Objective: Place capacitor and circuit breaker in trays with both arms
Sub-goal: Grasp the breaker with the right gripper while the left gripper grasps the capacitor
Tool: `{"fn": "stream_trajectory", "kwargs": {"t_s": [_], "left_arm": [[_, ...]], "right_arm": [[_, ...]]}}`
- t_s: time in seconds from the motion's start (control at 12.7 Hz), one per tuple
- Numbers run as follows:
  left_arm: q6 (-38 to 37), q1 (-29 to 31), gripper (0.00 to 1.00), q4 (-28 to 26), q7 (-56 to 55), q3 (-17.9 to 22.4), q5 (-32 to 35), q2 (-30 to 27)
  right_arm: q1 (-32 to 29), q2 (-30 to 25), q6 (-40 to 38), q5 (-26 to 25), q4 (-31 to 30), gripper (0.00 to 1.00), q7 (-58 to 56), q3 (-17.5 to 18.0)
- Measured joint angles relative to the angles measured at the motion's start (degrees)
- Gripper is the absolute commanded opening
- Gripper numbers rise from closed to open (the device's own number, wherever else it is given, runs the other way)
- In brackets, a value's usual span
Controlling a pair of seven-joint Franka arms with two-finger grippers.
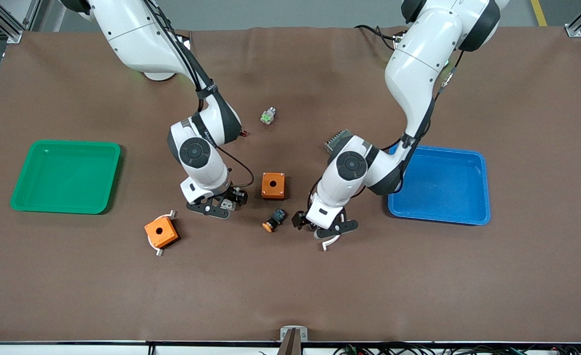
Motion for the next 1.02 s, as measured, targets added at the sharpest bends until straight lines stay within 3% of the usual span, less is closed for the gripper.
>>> {"fn": "stream_trajectory", "kwargs": {"t_s": [0.24, 0.39, 0.71, 1.02], "left_arm": [[0.3, -0.7, 0.99, 0.0, 0.0, 0.1, 0.0, 1.4], [0.3, -0.7, 0.88, 0.0, 0.2, 0.3, 1.1, 1.6], [0.3, -0.7, 0.61, 0.0, 0.2, 0.5, 2.0, 2.0], [0.3, -0.6, 0.58, 0.2, 0.4, 1.5, 2.0, 2.0]], "right_arm": [[0.1, 0.7, -0.3, -1.8, 0.0, 0.26, 0.0, 0.0], [0.1, 0.8, -0.4, -2.0, 0.1, 0.1, 0.0, -0.1], [0.1, 0.7, -2.6, -2.0, 1.6, 0.07, -0.1, -0.7], [-1.5, -2.5, -17.1, -2.1, 8.9, 0.07, -1.7, -1.6]]}}
